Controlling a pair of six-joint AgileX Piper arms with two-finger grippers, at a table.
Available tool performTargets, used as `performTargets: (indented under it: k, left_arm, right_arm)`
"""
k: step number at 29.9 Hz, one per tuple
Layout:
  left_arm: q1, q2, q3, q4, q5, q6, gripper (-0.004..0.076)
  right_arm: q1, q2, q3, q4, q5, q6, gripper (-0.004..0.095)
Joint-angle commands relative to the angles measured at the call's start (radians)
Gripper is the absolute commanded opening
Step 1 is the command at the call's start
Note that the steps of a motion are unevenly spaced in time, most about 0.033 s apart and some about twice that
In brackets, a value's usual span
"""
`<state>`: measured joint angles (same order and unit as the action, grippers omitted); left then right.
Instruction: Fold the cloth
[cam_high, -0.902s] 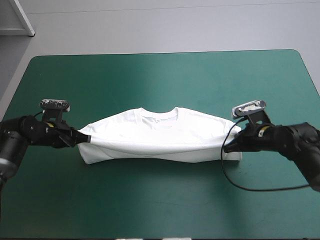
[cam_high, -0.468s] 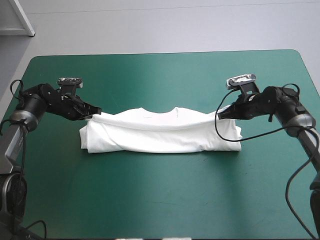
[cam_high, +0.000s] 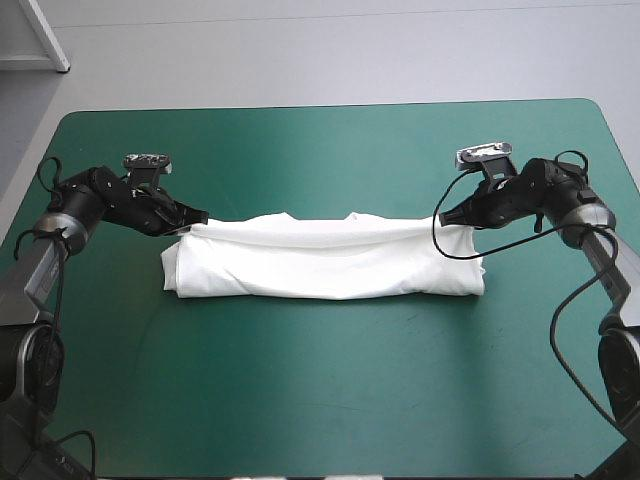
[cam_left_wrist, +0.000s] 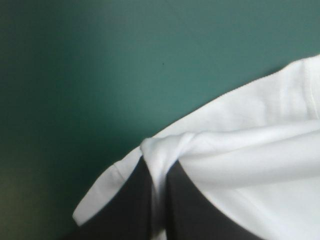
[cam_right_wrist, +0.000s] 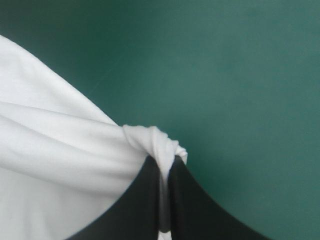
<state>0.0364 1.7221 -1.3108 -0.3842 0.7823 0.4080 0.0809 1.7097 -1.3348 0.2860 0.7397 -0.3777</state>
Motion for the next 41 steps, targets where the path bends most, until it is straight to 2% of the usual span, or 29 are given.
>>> performTargets:
  k: [1,4,7,8,10,13,17,20,21,23,25,26,30,35,41]
  left_arm:
    - [-0.001,-0.042,-0.035,-0.030,-0.065,0.003,0.0035]
    - [-0.001,-0.042,-0.035,-0.052,-0.075,0.021,0.0108]
    - [-0.001,-0.042,-0.035,-0.070,-0.074,0.054,0.0243]
    - [-0.001,-0.042,-0.035,-0.066,-0.076,0.054,0.0298]
    - [0.003,-0.042,-0.039,-0.052,-0.095,0.054,0.0389]
    - [0.022,-0.042,-0.075,-0.045,-0.075,0.045,0.0420]
    - [0.025,-0.042,-0.154,-0.102,0.035,0.058,0.0420]
    - [-0.005,-0.042,-0.209,-0.243,0.141,0.144,0.0405]
    - [-0.026,-0.042,-0.217,-0.297,0.182,0.190,0.0369]
    - [-0.081,-0.042,-0.225,-0.352,0.238,0.229,0.0244]
    - [-0.165,-0.042,-0.225,-0.330,0.247,0.239,0.0038]
    - [-0.211,-0.039,-0.225,-0.312,0.240,0.244,0.0025]
    - [-0.378,-0.023,-0.225,-0.262,0.219,0.225,0.0019]
    - [-0.483,0.026,-0.225,-0.244,0.171,0.190,0.0019]
    - [-0.492,0.130,-0.225,-0.264,0.169,0.171,0.0019]
  right_arm:
    - [-0.026,-0.042,-0.043,0.016,-0.036,-0.019,0.0094]
    - [-0.026,-0.042,-0.049,0.021,-0.034,-0.023,0.0291]
    - [-0.026,-0.042,-0.051,0.028,-0.058,-0.020,0.0519]
    - [-0.026,-0.044,-0.055,0.017,-0.072,-0.010,0.0561]
    - [-0.035,-0.044,-0.084,-0.003,-0.083,0.002,0.0576]
    - [-0.074,-0.046,-0.155,-0.024,-0.044,0.036,0.0551]
    - [-0.129,-0.098,-0.221,0.005,0.026,0.035,0.0475]
    - [-0.147,-0.171,-0.223,0.017,0.028,0.033,0.0390]
    - [-0.151,-0.200,-0.223,0.017,0.033,0.033,0.0346]
    - [-0.151,-0.253,-0.223,0.017,0.066,0.033,0.0223]
    - [-0.153,-0.294,-0.218,0.022,0.105,0.030,0.0023]
    - [-0.153,-0.311,-0.211,0.020,0.120,0.028,-0.0011]
    - [-0.155,-0.363,-0.140,0.022,0.143,0.030,-0.0017]
    - [-0.157,-0.422,0.022,0.038,0.104,0.035,-0.0017]
    - [-0.157,-0.444,0.207,0.216,-0.002,-0.061,-0.0017]
